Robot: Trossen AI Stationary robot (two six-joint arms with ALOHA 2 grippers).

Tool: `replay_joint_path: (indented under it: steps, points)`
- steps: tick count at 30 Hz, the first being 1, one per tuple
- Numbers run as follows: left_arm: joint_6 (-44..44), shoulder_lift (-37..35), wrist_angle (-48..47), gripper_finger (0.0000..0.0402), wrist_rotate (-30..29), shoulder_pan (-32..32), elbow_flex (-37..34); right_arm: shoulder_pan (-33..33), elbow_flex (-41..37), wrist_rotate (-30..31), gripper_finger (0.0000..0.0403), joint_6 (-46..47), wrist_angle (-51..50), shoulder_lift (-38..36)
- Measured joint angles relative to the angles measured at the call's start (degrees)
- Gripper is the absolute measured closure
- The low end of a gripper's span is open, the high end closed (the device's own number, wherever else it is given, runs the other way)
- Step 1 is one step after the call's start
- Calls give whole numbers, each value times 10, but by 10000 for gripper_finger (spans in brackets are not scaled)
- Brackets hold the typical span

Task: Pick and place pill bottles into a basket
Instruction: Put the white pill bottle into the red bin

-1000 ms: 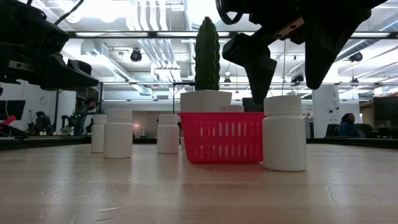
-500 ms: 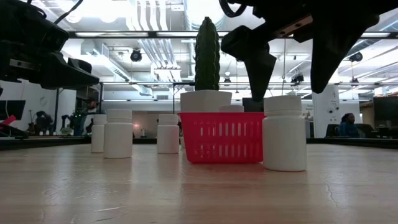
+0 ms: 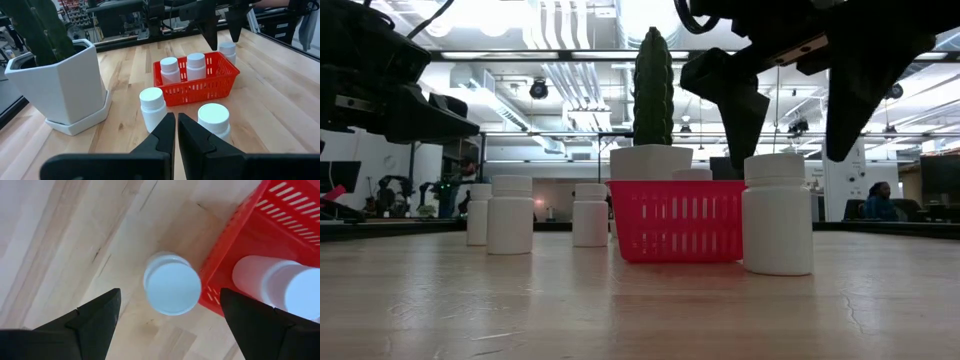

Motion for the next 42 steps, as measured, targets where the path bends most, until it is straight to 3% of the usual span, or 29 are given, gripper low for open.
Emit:
replay_joint_path:
  steps: [42]
  points:
    - [1, 0, 0, 398, 0, 0, 0, 39, -1, 9, 74, 41, 7, 0]
